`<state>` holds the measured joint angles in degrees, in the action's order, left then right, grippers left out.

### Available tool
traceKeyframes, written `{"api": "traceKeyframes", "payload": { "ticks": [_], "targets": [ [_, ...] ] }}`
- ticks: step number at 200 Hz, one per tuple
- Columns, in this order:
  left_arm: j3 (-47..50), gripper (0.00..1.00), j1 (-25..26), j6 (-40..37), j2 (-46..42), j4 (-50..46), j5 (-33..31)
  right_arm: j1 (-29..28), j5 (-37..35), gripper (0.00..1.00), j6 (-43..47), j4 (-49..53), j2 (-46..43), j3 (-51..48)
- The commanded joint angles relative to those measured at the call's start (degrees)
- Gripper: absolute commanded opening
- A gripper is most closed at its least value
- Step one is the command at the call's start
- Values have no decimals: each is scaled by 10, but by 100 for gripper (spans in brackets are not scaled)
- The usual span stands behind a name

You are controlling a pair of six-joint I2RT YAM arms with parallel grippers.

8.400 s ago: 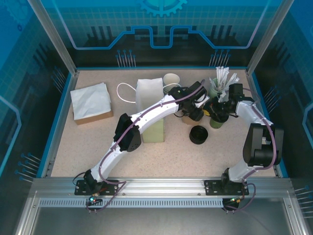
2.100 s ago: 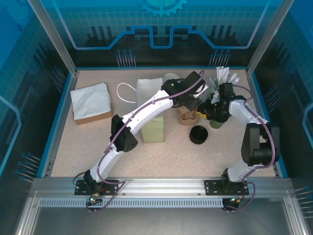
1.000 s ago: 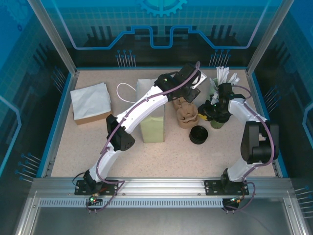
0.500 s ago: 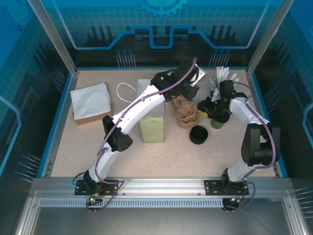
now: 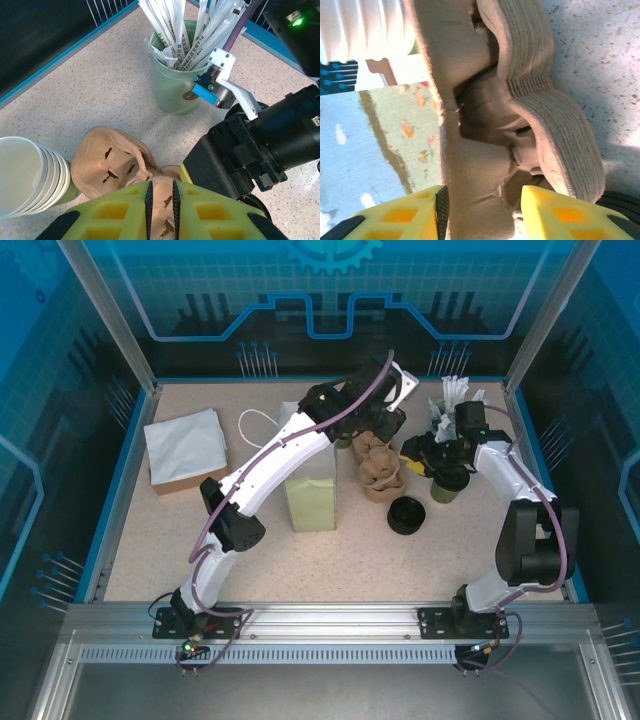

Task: Pack the takeout coffee

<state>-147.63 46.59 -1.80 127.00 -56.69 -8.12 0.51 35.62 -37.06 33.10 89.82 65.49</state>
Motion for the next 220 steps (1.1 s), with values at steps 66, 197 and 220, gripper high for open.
{"api": "traceKeyframes", "payload": {
  "ticks": [66, 197, 220],
  "targets": [
    [10, 21, -4, 7, -28, -5, 4, 4, 44, 51, -7, -5, 10, -7],
    [14, 21, -4, 10, -28, -5, 5, -13, -8, 48, 33, 52, 39, 6],
    [16, 21, -4, 8, -28, -5, 3, -16, -3, 38, 31, 52, 39, 11]
  ]
}}
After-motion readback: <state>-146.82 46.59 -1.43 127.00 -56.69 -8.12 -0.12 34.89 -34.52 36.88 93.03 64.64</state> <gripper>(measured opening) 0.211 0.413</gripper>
